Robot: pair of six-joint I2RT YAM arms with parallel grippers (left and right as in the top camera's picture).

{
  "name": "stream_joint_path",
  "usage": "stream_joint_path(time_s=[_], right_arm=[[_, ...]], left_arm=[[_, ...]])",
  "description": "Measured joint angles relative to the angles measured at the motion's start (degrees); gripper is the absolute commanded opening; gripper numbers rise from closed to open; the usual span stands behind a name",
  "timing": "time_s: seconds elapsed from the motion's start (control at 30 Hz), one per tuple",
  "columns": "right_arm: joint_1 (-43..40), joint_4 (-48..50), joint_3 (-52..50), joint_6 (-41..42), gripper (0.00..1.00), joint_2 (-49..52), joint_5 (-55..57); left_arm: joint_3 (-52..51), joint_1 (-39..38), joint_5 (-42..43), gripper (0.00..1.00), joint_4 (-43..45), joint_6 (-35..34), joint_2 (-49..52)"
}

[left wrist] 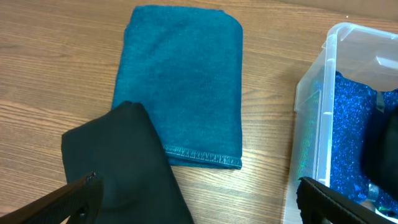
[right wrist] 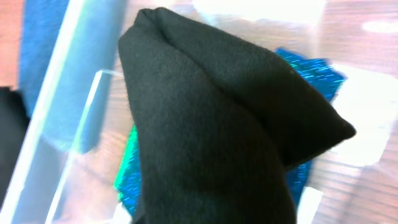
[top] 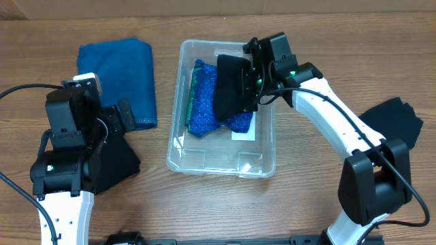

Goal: Pack container
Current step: 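Lay the black cloth on top of the sparkly cloth in the bin, then grasp the remaining black cloth on the right with the right gripper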

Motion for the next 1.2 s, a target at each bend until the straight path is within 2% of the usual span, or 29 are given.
stream_joint_path(time_s=[0.03, 0.07, 0.1, 0.27, 0.43, 0.57, 0.6, 0.67, 0.77, 0.83, 1.03, 1.2], right_arm=[[-0.07, 0.11, 0.02, 0.17, 0.74, -0.09, 0.98], [-0.09, -0.02, 0.02, 0.31, 0.98, -0.09, 1.84], [-0.09, -0.22, 0.02, 0.44, 1.00, -0.09, 2.43], [-0.09, -1.55, 0.13, 0.44, 1.00, -0.13, 3.89], [-0.04, -8.31, 4.74, 1.66, 1.00, -2.67, 10.80], [-3.19, -13.31, 9.62, 7.15, 1.00, -14.27, 22.23], [-5.86, -15.32, 10.05, 8.66, 1.00, -17.11, 23.91], [-16.61, -21.49, 11.23, 12.39, 1.00, -22.69, 28.06], [-28.55, -27.58, 10.93, 14.82, 1.00, -22.99, 28.55], [-39.85, -29.24, 8.04, 15.89, 1.00, -20.11, 26.21], [-58.42, -23.85, -3.34, 14.91, 1.00, -10.82, 17.33], [-63.82, -18.49, -6.93, 10.82, 1.00, -0.74, 10.62]], left_arm=[[0.00, 0.00, 0.00, 1.00, 0.00, 0.00, 0.00], [0.00, 0.00, 0.00, 1.00, -0.02, 0.00, 0.00], [0.00, 0.00, 0.00, 1.00, -0.02, -0.02, 0.00], [0.00, 0.00, 0.02, 1.00, -0.04, 0.00, 0.00], [0.00, 0.00, 0.00, 1.00, -0.22, 0.00, 0.00], [0.00, 0.00, 0.00, 1.00, -0.31, 0.00, 0.00], [0.00, 0.00, 0.00, 1.00, -0.35, 0.00, 0.00], [0.00, 0.00, 0.00, 1.00, -0.37, 0.00, 0.00], [0.00, 0.00, 0.00, 1.00, -0.37, 0.00, 0.00], [0.00, 0.00, 0.00, 1.00, -0.37, 0.00, 0.00], [0.00, 0.00, 0.00, 1.00, -0.37, 0.00, 0.00], [0.00, 0.00, 0.00, 1.00, -0.37, 0.00, 0.00]])
